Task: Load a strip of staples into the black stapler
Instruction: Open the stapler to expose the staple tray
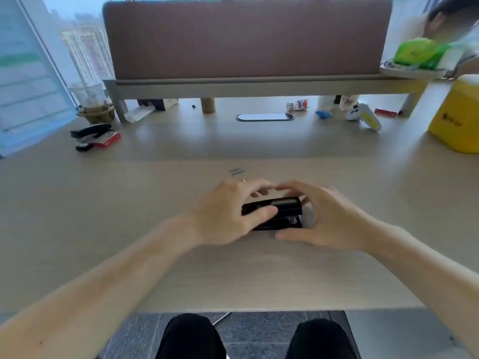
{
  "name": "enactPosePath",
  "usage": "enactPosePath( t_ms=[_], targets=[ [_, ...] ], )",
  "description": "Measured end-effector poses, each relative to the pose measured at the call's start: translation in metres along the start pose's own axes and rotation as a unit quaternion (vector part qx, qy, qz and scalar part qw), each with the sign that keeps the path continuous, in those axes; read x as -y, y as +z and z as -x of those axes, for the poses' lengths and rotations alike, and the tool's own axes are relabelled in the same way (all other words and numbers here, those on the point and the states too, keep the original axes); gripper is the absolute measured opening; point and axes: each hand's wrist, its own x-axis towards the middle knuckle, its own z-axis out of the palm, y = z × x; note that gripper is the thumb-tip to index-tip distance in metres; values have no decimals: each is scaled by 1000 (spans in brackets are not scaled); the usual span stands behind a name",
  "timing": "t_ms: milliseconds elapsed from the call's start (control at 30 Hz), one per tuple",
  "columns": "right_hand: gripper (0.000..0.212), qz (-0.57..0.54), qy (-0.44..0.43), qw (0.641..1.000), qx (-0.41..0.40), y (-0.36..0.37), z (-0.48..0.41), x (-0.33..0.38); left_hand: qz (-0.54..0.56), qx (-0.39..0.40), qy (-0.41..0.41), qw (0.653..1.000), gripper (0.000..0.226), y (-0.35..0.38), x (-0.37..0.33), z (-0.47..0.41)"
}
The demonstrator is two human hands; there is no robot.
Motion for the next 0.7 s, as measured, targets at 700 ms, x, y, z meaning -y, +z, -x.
enactPosePath(
  t_ms=[700],
  targets=[
    [66, -183, 48, 976, -110, 30, 6, -11, 76, -196, 0, 978, 24, 33, -29, -10]
  ],
)
